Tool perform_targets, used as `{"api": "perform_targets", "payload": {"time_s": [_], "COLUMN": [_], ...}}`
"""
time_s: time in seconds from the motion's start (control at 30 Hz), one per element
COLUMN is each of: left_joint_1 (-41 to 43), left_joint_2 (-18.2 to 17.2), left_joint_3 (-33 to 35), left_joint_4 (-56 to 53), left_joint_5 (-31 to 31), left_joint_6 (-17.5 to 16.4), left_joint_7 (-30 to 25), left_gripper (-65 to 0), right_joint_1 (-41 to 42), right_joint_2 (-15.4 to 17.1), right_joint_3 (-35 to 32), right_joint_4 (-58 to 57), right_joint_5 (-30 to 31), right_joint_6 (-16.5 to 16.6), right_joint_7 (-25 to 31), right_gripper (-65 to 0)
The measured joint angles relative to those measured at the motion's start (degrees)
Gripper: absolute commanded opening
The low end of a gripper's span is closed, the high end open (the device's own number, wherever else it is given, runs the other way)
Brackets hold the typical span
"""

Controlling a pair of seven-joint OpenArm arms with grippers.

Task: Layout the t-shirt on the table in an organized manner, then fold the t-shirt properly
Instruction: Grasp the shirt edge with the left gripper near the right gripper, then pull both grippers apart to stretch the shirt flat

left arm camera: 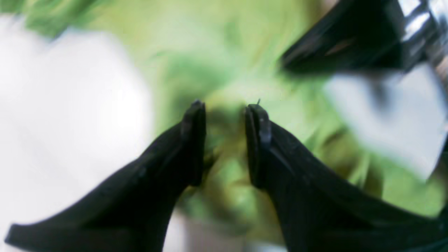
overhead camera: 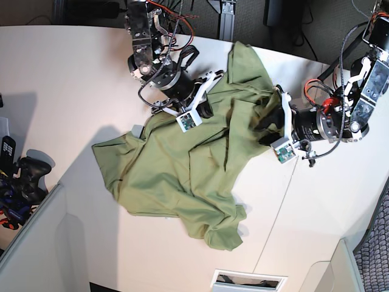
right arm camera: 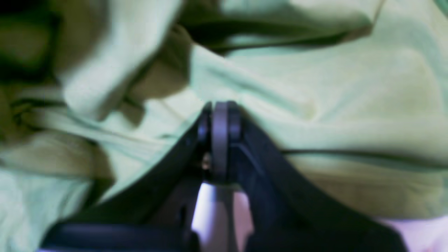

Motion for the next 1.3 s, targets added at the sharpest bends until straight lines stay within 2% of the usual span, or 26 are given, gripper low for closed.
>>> {"api": "perform_targets", "payload": {"time_s": [0.17, 0.37, 0.47, 0.57, 0.73, 0.9, 1.0, 1.13, 1.2, 1.3], "left_joint_1": [0.00, 0.44, 0.63, 0.74, -0.22, -2.23, -2.25, -2.14, -1.99, -2.16], "left_joint_2": [-4.09, -5.33, -5.49, -4.37, 2.86, 6.82, 7.21, 5.95, 4.90, 3.21], "left_joint_3": [-1.95, -1.88, -1.90, -1.90, -0.24, 9.16, 13.73, 18.56, 19.21, 19.10], "left_joint_4": [0.00, 0.00, 0.00, 3.69, 11.10, 7.52, 5.92, 3.89, 1.84, -1.68], "left_joint_5": [-0.28, -0.74, -3.56, -6.12, -5.97, 4.35, 6.12, 9.60, 10.75, 11.56], "left_joint_6": [0.22, 0.20, 0.42, -1.38, -3.02, -0.13, 0.61, 0.68, 0.85, 3.17], "left_joint_7": [0.00, -0.02, 0.17, 0.81, -0.33, 0.02, -0.04, -0.31, -0.26, -0.76], "left_gripper": [-45.7, -45.7, -45.7, -45.7, -45.6, -45.6, -45.6, -45.6, -45.6, -45.6], "right_joint_1": [0.13, 0.28, 0.26, 0.15, 0.13, 0.15, 0.20, 0.20, 0.22, 0.26], "right_joint_2": [4.31, 8.57, 9.97, 10.14, 9.18, 7.61, 7.23, 7.23, 7.26, 7.26], "right_joint_3": [-0.07, 3.15, 6.36, 7.30, 7.28, 7.32, 7.30, 7.30, 7.32, 8.33], "right_joint_4": [0.13, 0.26, 0.15, 0.09, 0.09, 0.11, 0.11, 0.11, 0.17, 0.22], "right_joint_5": [0.87, 1.29, 5.51, 7.10, 7.32, 6.88, 5.33, 3.78, 2.51, 2.14], "right_joint_6": [0.02, 0.28, -0.26, -0.28, -0.55, -0.66, -0.66, -0.61, -0.44, -0.31], "right_joint_7": [0.83, 0.98, -0.13, -0.57, -0.72, -1.79, -1.55, -1.29, -0.98, -0.94], "right_gripper": [-65.0, -65.0, -65.0, -65.0, -65.0, -65.0, -65.0, -65.0, -65.0, -65.0]}}
